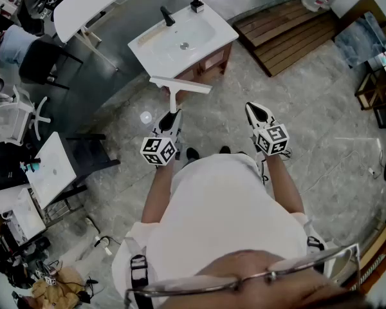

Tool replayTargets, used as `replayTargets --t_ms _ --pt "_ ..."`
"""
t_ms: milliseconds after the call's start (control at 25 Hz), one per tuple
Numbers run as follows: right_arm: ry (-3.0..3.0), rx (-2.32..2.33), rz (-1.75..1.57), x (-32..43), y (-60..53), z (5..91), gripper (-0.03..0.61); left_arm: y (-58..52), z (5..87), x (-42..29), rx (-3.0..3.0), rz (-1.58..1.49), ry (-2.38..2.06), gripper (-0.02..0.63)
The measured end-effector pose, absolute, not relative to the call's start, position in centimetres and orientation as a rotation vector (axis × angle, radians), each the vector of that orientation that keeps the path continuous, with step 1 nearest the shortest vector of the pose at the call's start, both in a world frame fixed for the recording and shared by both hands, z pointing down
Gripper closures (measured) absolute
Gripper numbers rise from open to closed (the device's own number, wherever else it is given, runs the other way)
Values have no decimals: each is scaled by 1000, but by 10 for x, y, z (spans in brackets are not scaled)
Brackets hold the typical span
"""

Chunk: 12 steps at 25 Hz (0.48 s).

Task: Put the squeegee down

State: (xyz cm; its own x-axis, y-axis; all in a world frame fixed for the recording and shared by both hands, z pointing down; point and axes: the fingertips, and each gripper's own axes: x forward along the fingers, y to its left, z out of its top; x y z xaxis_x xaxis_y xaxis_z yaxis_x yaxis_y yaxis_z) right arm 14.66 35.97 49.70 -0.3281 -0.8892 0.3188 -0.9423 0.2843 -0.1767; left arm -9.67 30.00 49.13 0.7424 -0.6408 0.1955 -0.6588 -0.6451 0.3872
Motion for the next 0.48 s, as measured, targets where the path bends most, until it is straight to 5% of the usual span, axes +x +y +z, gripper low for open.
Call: replayTargets --t_ms 480 --pt "-2400 1710 507 155 365 493 574 309 490 -85 2503 67 -991 526"
